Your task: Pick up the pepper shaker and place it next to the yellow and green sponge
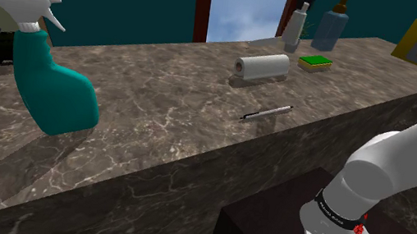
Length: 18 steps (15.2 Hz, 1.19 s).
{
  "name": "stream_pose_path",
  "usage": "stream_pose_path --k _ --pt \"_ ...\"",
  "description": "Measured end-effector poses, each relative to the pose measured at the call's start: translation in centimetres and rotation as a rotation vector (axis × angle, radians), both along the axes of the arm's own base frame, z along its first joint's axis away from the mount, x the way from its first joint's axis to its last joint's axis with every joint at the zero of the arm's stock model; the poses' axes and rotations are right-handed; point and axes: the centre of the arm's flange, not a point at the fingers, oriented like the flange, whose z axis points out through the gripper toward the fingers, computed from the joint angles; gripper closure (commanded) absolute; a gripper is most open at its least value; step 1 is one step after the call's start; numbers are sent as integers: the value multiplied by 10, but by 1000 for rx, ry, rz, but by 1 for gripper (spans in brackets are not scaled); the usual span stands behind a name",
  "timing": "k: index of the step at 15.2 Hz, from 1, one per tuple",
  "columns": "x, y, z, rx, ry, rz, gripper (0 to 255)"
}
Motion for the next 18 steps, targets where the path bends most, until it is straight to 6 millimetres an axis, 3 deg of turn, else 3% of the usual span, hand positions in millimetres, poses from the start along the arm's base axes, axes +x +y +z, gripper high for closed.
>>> stream_pose_path --k 14,18 --pt "-84 -164 27 0 0 0 255" --pt "-95 -183 19 1 0 1 255"
